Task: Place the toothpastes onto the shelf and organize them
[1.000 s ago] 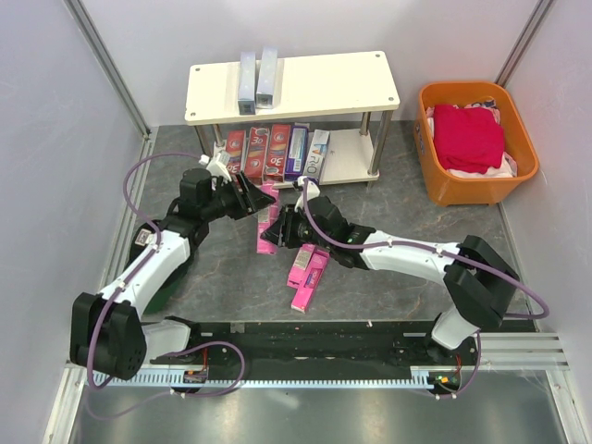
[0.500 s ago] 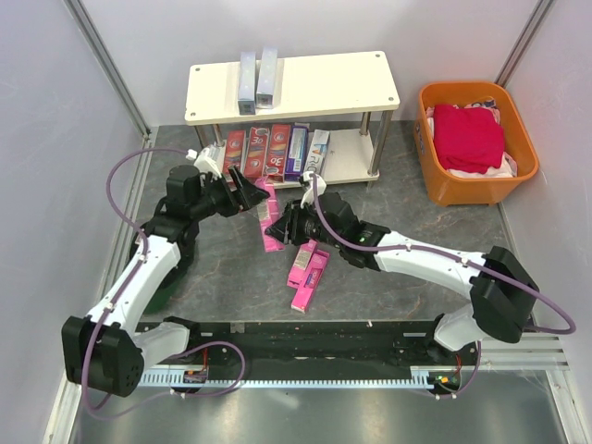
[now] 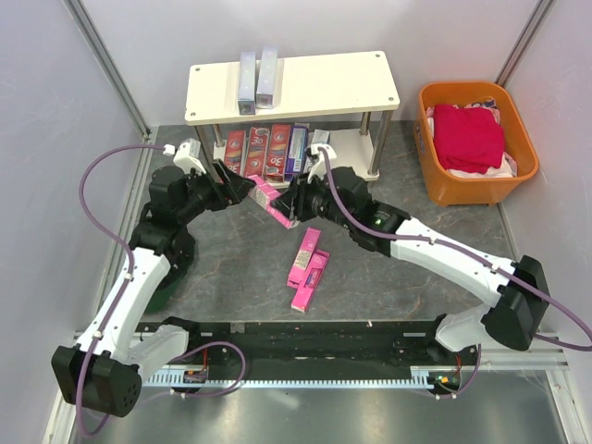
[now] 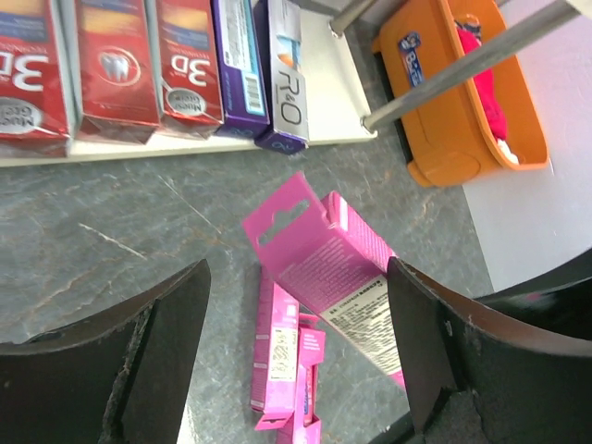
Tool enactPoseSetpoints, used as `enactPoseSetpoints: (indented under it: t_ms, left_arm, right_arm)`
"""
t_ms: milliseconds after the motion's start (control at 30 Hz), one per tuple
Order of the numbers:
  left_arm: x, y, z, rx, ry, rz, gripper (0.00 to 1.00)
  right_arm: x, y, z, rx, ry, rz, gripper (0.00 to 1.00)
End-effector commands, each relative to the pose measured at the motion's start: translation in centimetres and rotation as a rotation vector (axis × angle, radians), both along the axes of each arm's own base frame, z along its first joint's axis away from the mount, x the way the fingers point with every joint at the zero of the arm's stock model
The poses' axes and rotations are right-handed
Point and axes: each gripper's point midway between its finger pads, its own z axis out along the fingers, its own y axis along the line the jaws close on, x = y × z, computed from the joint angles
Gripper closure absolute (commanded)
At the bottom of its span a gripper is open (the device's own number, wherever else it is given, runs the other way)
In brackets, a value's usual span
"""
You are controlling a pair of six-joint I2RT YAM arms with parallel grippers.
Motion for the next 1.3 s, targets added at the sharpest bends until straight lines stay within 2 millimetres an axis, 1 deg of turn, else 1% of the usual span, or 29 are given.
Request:
enactPoseSetpoints:
  t_ms: [0, 33, 67, 133, 167, 267, 367, 433, 467, 533, 633, 667, 700, 733, 767, 800, 833, 900, 933, 1100, 1200, 1267]
  left_arm:
    - [-0.1, 1.4, -0.9, 0.075, 0.008, 0.036, 0.17]
    - [-0.1, 1.4, -1.0, 0.076, 0.007, 0.037, 0.17]
    - [-0.1, 1.4, -1.1, 0.078, 0.010, 0.039, 0.17]
    - [-0.1, 1.6, -1.2, 0.085, 0.011, 0.046, 0.17]
    - [-0.1, 1.6, -1.2, 0.086, 0.012, 0.047, 0.17]
    - [-0.1, 2.0, -0.6, 0.092, -0.002, 0.066, 0.16]
    - [-0.1, 2.2, -0.2, 0.097, -0.016, 0.075, 0.16]
    - [-0.1, 2.1, 0.0, 0.093, -0.019, 0.070, 0.16]
    - [-0.1, 2.1, -0.2, 0.094, -0.013, 0.068, 0.16]
    - [-0.1, 2.0, -0.6, 0.094, -0.003, 0.064, 0.16]
    - [0.0, 1.9, -1.0, 0.094, 0.008, 0.061, 0.16]
    - [0.0, 1.8, -1.2, 0.092, 0.012, 0.057, 0.16]
    - [0.0, 1.8, -1.4, 0.092, 0.017, 0.053, 0.16]
    - [0.0, 1.7, -1.5, 0.090, 0.021, 0.049, 0.16]
    - [0.0, 1.7, -1.5, 0.088, 0.018, 0.050, 0.16]
    - [0.0, 1.7, -1.7, 0.087, 0.023, 0.050, 0.16]
    - [0.0, 1.7, -1.9, 0.087, 0.029, 0.049, 0.16]
    - [-0.1, 1.6, -1.9, 0.083, 0.030, 0.046, 0.16]
    - [-0.1, 1.5, -2.2, 0.082, 0.037, 0.045, 0.16]
    - [-0.3, 1.3, -2.6, 0.068, 0.048, 0.034, 0.17]
    - [-0.5, 1.0, -2.7, 0.052, 0.053, 0.022, 0.17]
    - [-0.6, 0.9, -2.8, 0.046, 0.054, 0.017, 0.17]
  right_arm:
    - [3.5, -2.7, 12.1, 0.159, -0.253, -0.137, 0.81]
    - [3.7, -2.9, 13.0, 0.168, -0.267, -0.141, 0.81]
    - [3.9, -3.0, 14.5, 0.189, -0.290, -0.145, 0.81]
    - [3.9, -3.1, 15.8, 0.199, -0.317, -0.133, 0.82]
    - [3.9, -3.1, 16.8, 0.209, -0.333, -0.130, 0.82]
    - [3.9, -3.1, 17.3, 0.207, -0.343, -0.121, 0.82]
    - [4.7, -3.8, 17.8, 0.202, -0.367, -0.162, 0.82]
    - [5.6, -4.6, 19.1, 0.216, -0.397, -0.202, 0.81]
    - [6.0, -4.8, 19.4, 0.219, -0.404, -0.214, 0.81]
    - [6.8, -5.7, 21.1, 0.254, -0.441, -0.252, 0.81]
    - [8.6, -6.7, 22.5, 0.277, -0.475, -0.327, 0.80]
    - [9.4, -6.7, 22.8, 0.284, -0.480, -0.347, 0.80]
    - [10.2, -7.2, 23.2, 0.293, -0.489, -0.373, 0.80]
    - [11.0, -7.0, 23.5, 0.301, -0.493, -0.390, 0.80]
    - [11.6, -6.9, 23.6, 0.309, -0.491, -0.401, 0.80]
    - [12.5, -7.4, 23.8, 0.312, -0.493, -0.433, 0.80]
    - [13.7, -7.0, 23.8, 0.316, -0.490, -0.449, 0.80]
    - [15.4, -7.3, 23.6, 0.326, -0.464, -0.488, 0.80]
    - [16.6, -6.8, 23.9, 0.337, -0.458, -0.497, 0.80]
    - [20.8, -6.0, 22.7, 0.339, -0.400, -0.569, 0.80]
    - [22.3, -5.9, 21.9, 0.347, -0.377, -0.606, 0.79]
    - [22.7, -5.7, 21.6, 0.354, -0.370, -0.618, 0.78]
